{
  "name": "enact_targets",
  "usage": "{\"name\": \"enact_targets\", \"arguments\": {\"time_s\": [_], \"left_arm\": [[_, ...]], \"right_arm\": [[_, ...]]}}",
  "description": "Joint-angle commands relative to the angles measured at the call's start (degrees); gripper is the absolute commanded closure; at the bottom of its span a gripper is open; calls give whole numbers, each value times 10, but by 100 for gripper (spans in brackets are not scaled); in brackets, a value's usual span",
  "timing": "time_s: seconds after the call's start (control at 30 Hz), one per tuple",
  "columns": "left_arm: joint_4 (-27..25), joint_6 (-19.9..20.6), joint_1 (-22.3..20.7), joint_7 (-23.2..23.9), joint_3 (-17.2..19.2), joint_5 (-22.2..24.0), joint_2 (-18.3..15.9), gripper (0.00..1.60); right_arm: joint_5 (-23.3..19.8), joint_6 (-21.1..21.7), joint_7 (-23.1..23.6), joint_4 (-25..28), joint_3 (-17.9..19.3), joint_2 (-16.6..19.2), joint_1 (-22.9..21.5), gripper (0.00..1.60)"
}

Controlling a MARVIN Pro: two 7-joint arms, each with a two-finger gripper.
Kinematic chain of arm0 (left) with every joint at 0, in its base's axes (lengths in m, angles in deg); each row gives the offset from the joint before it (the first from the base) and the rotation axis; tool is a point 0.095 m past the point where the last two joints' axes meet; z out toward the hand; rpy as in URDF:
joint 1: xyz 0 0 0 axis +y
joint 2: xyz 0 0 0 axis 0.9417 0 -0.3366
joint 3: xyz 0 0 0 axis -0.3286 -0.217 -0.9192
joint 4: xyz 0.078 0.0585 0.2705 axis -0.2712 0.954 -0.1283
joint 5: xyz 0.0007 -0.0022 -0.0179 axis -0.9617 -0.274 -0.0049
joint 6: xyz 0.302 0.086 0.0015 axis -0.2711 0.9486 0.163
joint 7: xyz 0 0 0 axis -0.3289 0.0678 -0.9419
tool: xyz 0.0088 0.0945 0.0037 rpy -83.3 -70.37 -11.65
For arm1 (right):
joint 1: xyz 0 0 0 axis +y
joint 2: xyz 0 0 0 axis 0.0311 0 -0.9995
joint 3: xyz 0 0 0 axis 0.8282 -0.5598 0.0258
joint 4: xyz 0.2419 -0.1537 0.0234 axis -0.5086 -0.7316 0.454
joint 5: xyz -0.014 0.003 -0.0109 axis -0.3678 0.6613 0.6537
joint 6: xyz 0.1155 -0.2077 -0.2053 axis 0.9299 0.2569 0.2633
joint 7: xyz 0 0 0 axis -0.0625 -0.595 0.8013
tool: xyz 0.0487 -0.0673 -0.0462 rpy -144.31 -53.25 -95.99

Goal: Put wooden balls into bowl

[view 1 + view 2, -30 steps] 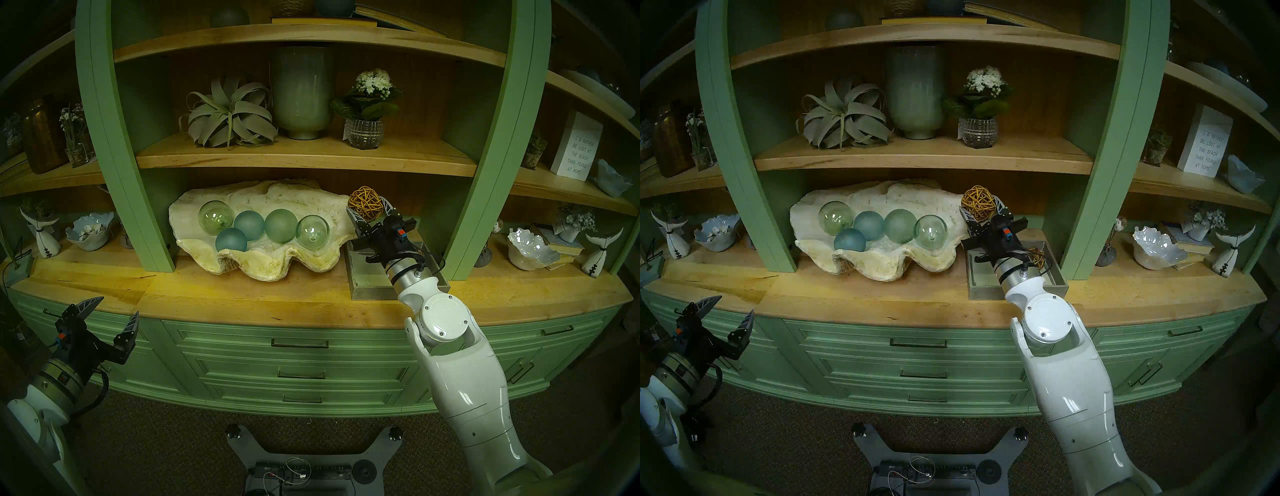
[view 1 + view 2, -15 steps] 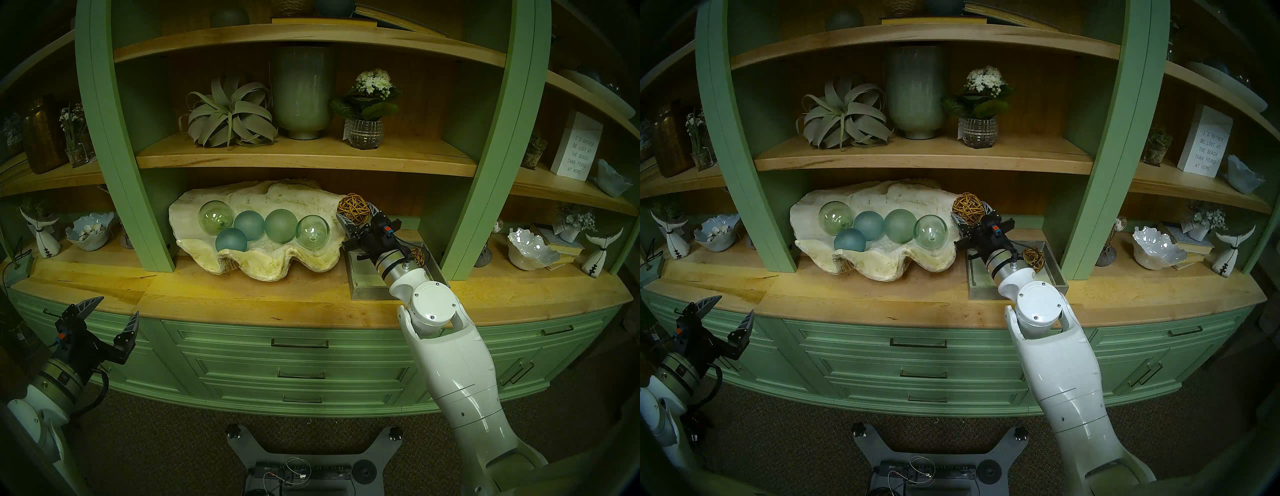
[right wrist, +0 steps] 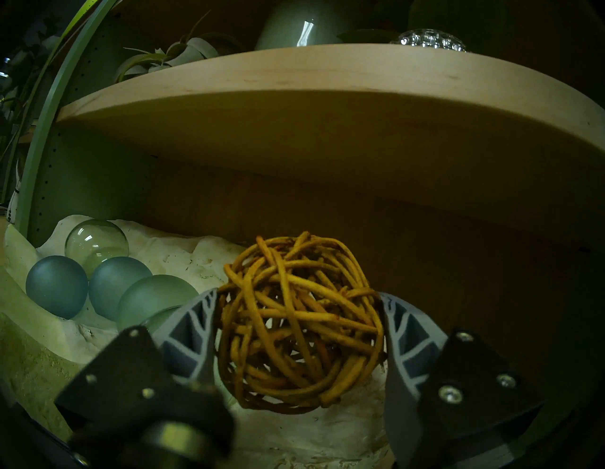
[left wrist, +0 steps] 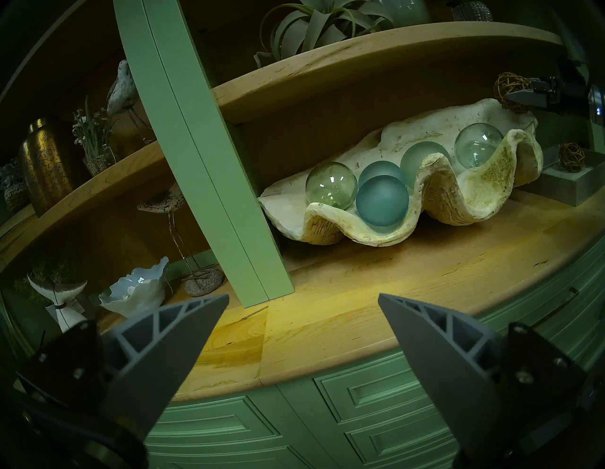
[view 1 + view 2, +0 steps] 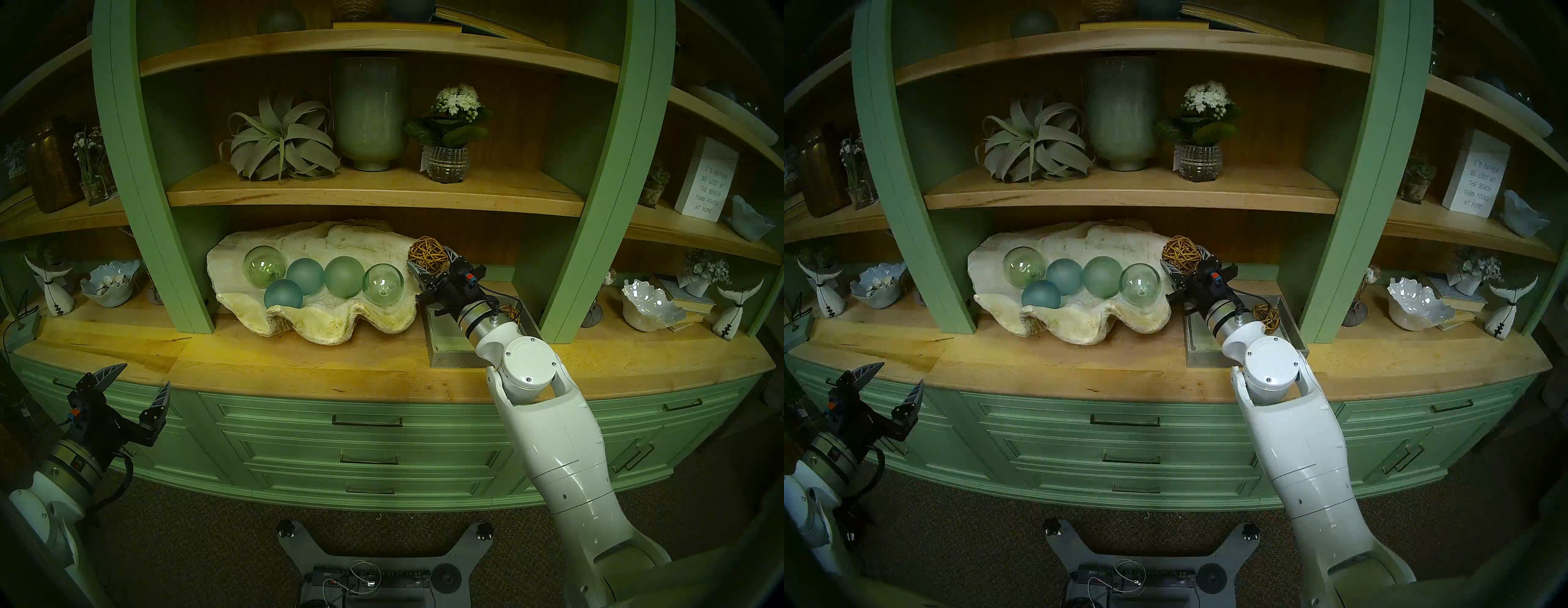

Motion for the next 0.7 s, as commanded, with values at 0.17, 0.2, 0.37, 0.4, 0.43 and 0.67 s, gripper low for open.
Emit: {"name": "enact_targets", "arguments": {"time_s": [0.17, 0.2, 0.37, 0.4, 0.43, 0.67], "left_arm": [[-16, -1, -1, 1, 2, 4, 0, 0], [-16, -1, -1, 1, 2, 4, 0, 0], [-15, -1, -1, 1, 2, 4, 0, 0], [-15, -1, -1, 1, 2, 4, 0, 0], [-15, -1, -1, 1, 2, 4, 0, 0], [-16, -1, -1, 1, 2, 4, 0, 0]], "right_arm": [[7, 4, -2, 6, 5, -2, -16, 115], [8, 6, -2, 6, 6, -2, -16, 112], [9, 10, -2, 9, 9, -3, -15, 91], [9, 11, -2, 10, 10, -3, -14, 79], [9, 11, -2, 10, 11, -3, -14, 53], [8, 8, 2, 6, 13, -3, -14, 0]]}}
